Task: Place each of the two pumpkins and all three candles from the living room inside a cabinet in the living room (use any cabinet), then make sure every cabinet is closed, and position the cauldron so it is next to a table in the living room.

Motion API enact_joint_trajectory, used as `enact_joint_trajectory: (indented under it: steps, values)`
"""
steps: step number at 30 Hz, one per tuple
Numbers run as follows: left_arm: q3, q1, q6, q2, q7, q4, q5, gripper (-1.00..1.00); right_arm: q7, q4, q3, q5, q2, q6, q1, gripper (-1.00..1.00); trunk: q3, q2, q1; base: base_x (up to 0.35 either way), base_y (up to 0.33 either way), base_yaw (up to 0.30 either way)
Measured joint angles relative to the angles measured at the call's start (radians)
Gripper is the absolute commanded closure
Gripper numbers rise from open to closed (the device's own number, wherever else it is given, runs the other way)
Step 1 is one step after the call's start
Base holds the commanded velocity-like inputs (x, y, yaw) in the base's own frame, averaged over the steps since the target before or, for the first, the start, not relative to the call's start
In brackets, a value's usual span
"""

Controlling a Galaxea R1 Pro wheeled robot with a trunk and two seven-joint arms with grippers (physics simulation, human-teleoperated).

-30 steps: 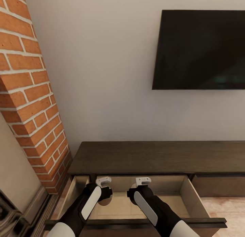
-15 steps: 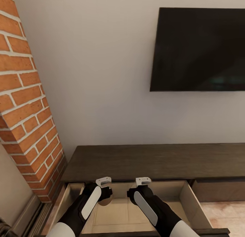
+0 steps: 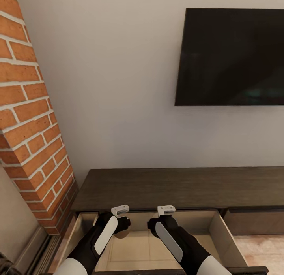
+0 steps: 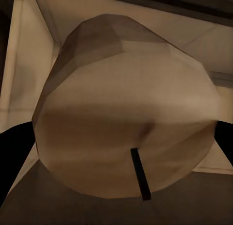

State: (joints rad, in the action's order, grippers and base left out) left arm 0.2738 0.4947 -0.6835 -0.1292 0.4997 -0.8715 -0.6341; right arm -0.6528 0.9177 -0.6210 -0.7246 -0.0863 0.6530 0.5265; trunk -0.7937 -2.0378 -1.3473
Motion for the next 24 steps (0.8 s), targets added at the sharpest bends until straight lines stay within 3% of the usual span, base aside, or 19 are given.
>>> enact_joint_trajectory:
  steps: [24]
  values:
    - [0.000, 0.000, 0.000, 0.001, 0.000, 0.001, 0.000, 1.00, 0.003, 0.001, 0.000, 0.000, 0.000, 0.002, 0.000, 1.00, -0.075, -0.168, -0.092, 0.000, 0.000, 0.000]
